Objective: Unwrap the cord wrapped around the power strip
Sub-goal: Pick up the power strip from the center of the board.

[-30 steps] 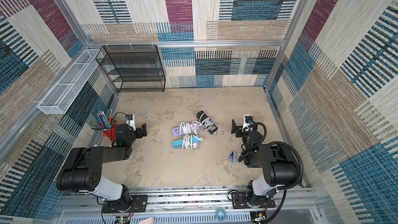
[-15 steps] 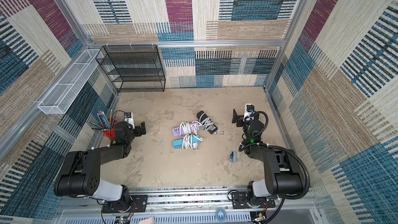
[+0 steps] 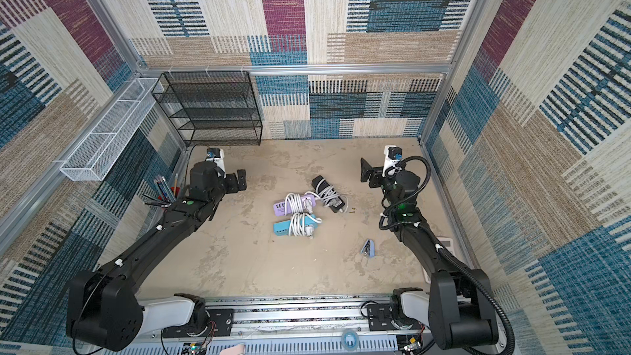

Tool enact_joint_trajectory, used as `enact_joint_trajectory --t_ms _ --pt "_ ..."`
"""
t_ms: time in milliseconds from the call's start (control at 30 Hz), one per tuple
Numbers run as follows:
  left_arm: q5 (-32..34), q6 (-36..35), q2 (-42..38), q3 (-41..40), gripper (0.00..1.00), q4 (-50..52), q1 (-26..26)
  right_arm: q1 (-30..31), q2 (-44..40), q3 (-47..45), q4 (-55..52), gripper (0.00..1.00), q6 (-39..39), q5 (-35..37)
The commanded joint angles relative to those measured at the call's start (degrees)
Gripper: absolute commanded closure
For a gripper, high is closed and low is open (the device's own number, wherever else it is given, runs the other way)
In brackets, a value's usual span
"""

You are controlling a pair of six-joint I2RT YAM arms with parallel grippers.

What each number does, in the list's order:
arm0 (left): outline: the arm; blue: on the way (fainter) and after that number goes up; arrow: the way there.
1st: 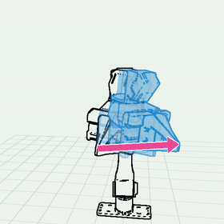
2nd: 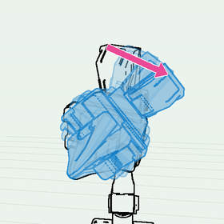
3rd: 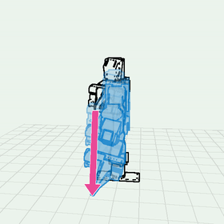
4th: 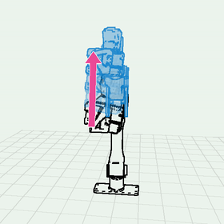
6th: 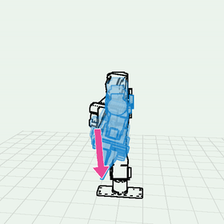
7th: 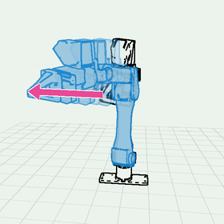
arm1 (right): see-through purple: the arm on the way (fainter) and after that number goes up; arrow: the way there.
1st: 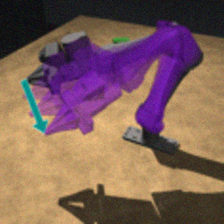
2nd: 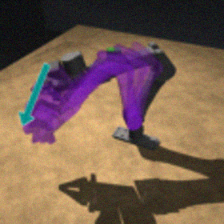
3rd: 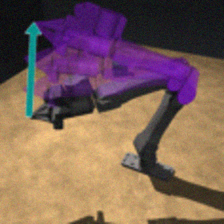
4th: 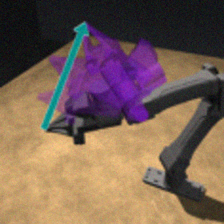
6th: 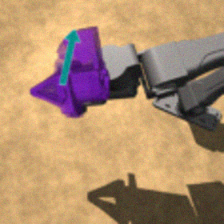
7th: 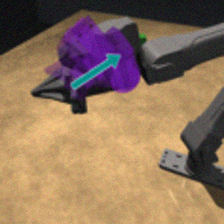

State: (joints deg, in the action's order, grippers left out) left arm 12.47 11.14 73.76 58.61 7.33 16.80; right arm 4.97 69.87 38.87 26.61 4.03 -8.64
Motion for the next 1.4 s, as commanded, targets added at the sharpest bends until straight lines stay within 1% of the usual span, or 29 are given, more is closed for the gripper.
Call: enact_joint_trajectory --t_ms 0,33,67,100,133,200,233,333,433,567,600,667,767,833,933,1033,1167,1267,1367 --pt "6.19 2.2 -0.58 8.23 0.0 14.71 3.26 2.34 0.35 3.41 -8.41 0.02 1.17 -2.19" --pt "2.97 2.04 -0.57 10.05 0.0 17.47 3.41 3.11 0.13 4.24 -9.88 0.02 1.35 -3.22" --pt "-2.63 0.29 -0.85 11.43 0.0 20.21 3.41 3.78 -0.19 5.19 -11.24 0.02 1.55 -4.72" --pt "-7.87 -2.32 -1.38 10.96 0.0 21.09 3.37 4.15 -0.44 5.81 -12.76 0.02 1.74 -6.71" --pt "-10.86 -3.88 -2.05 9.57 0.0 21.17 3.42 4.3 -0.67 6.27 -13.95 0.01 1.94 -8.78" --pt "-13.85 -4.04 -3.59 5.21 0.0 19.88 3.56 4.7 -1.46 6.74 -16.35 0.02 2.5 -12.25" --pt "-14.15 -3.45 -4.17 3.53 0.0 19.51 4.06 4.87 -1.68 6.86 -17.43 0.02 2.64 -13.67" --pt "-10.89 0.29 -6.7 -2.91 0.0 16.9 7.23 6.53 -2.22 7.71 -22.28 0.02 1.67 -17.18" --pt "-5.31 1.94 -9.87 -9.34 0.0 11.39 11.27 9.48 -1.72 9.36 -27.69 0.02 0.36 -19.16" --pt "-0.51 2.97 -13.3 -13.2 0.0 6.66 12.47 14.91 1.03 11.7 -34.23 0.02 -0.67 -19.82" --pt "-0.25 2.51 -13.8 -13.89 0.0 5.62 12.47 16.08 1.73 12.11 -35.35 0.02 -0.82 -19.4" --pt "-1.55 1.51 -13.98 -14.88 0.0 4.66 12.54 18.05 3.36 12.56 -37.47 0.02 -1.14 -18.71" --pt "-4.4 2.21 -13.55 -17.0 0.0 4.47 13.5 18.73 3.85 12.25 -38.04 0.02 -0.29 -18.25" --pt "-5.08 2.86 -13.21 -19.53 0.0 4.19 15.54 18.72 3.3 11.86 -37.82 0.02 0.25 -18.22" --pt "-3.61 2.88 -13.47 -23.54 0.0 3.48 18.98 18.71 3.87 12.52 -38.94 0.02 0.75 -20.06" --pt "-6.24 2.88 -15.23 -29.06 0.02 -1.07 20.29 18.75 4.4 12.25 -39.86 0.02 1.22 -22.18" --pt "-9.14 0.52 -18.11 -34.59 0.03 -7.49 20.37 18.71 3.5 10.95 -39.56 0.02 1.24 -22.17" --pt "-10.68 -1.52 -18.25 -34.83 0.03 -9.75 20.38 18.68 3.27 10.79 -39.19 0.02 1.85 -23.0" --pt "-13.17 -3.66 -13.6 -32.98 0.04 -10.3 20.35 18.73 3.22 11.04 -38.9 0.02 2.39 -24.16"
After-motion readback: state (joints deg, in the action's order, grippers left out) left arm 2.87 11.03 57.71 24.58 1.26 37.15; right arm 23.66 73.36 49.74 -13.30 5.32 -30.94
